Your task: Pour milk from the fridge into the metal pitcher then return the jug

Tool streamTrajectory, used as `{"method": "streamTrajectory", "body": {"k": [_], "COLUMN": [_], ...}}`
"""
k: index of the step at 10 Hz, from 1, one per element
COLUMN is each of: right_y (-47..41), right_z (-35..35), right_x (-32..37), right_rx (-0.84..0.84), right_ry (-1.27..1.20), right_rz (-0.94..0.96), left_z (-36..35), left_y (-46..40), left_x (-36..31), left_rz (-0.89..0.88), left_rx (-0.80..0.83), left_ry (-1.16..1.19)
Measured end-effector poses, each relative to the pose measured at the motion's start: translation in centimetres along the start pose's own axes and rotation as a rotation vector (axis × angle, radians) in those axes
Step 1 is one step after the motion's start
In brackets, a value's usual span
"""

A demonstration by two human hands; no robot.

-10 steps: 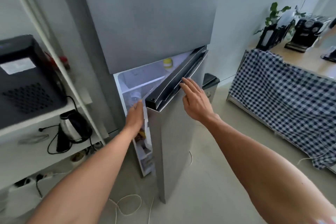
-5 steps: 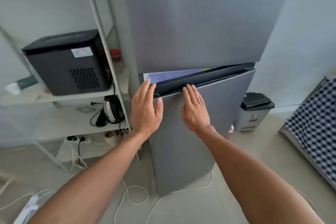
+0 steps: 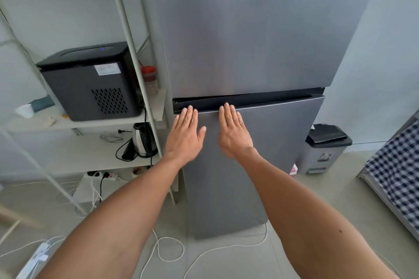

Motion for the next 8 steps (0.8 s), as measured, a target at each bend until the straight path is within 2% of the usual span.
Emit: {"method": "streamTrajectory", "body": {"k": [3,6,7,8], "right_y": [-2.4,-2.3,-1.4,0.9], "right_z": [-0.7,0.0,2.8,6.7], "right_x": [-0.1,0.1,0.3,-1.8], "right_rx": [0.113,0.141,0.008,-0.259], "right_ry": [0.007,-0.078,-0.289,-0.6], "right_rz": [-0.036,-0.034,-0.031,-0.166], "left_z": [-0.4,-0.4,-0.2,-0.2], "left_y": [-2.8,-2.8,-2.8,-2.8], "left_x": [1.1,1.1,1.2,1.2], "left_rz": [0.008,-0.013,-0.02,-0.028], "left_rx": [0.099,0.078,0.056,0.053], "left_ry": [0.005,0.033,0.032,0.061]}}
Point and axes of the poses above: each hand's wrist, its own y-axis away from the middle knuckle, its own z-axis out of the back of the hand, x = y × z, the point moved 10 cm from there along -y, towards the middle knuckle, and after that the axes turned 3 degrees about x, right-handed, at the moved point
